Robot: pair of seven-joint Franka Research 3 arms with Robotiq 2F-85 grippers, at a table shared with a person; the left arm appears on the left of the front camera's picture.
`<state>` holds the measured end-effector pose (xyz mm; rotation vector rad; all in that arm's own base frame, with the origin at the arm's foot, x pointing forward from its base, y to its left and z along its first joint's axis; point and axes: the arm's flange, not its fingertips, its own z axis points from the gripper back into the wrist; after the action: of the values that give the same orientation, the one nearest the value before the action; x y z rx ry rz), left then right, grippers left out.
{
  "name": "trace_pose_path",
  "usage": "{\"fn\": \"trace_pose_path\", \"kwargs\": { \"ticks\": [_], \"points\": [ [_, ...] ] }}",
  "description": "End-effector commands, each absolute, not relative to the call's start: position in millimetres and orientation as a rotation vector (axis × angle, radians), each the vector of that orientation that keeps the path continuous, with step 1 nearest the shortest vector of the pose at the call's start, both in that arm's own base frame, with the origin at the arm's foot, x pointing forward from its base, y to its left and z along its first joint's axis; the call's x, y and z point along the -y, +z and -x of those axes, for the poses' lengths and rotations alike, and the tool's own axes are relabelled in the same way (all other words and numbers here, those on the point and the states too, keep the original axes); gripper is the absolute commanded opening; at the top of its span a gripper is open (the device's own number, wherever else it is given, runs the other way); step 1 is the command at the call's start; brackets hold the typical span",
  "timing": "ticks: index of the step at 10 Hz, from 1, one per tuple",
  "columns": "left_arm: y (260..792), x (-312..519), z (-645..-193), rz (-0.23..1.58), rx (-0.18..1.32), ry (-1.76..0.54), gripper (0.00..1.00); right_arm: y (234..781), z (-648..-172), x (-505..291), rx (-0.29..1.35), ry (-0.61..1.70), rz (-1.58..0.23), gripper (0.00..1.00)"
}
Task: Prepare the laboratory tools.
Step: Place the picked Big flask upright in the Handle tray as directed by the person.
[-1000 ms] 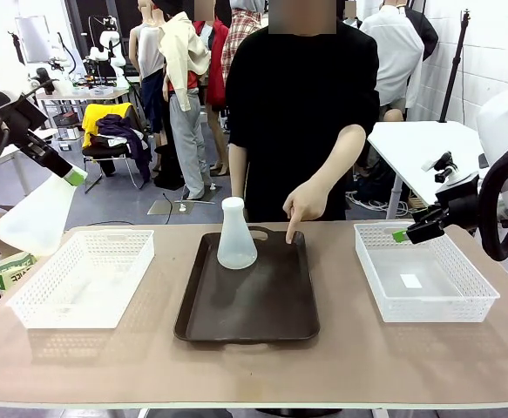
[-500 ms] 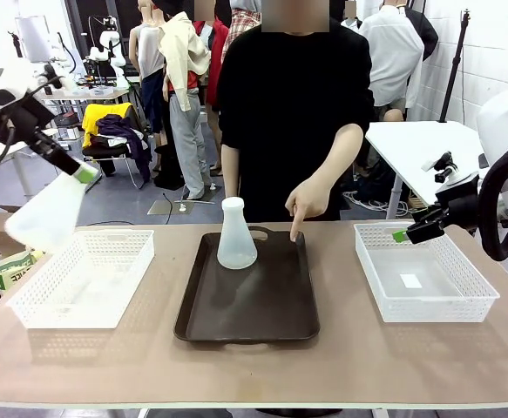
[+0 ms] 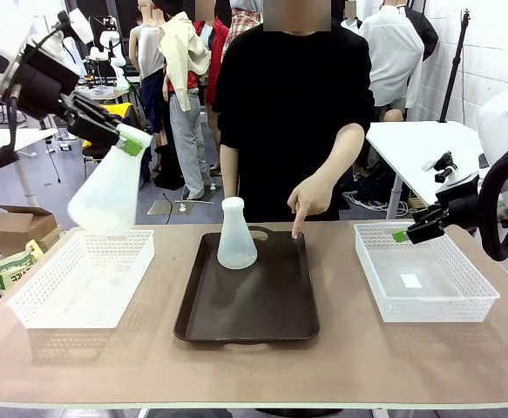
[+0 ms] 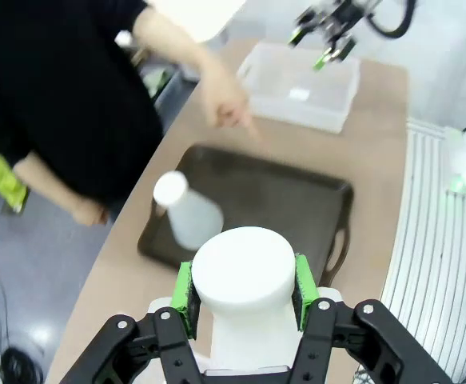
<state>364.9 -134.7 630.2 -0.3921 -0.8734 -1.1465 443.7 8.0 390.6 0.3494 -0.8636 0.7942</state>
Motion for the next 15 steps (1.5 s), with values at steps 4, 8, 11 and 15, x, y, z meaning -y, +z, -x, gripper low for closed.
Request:
{"fn": "trace_pose_path", "kwargs": {
  "ticks": [4, 8, 11, 15],
  "points": [
    [578, 178, -392, 0.681, 1.112, -1.291, 0.0, 390, -443, -7, 0.856, 0.8, -0.346, 1.0],
    [533, 225, -395, 0.784, 1.081, -1.435, 0.0, 390, -443, -7, 0.856, 0.8, -0.346, 1.0],
    [507, 233, -401, 0.857, 1.158, -1.351, 0.0, 390, -443, -7, 0.856, 0.8, -0.346, 1.0],
    [506, 226, -403, 0.823, 1.076, -1.348, 0.0, 390, -443, -7, 0.856, 0.8, -0.346, 1.0]
  ]
}}
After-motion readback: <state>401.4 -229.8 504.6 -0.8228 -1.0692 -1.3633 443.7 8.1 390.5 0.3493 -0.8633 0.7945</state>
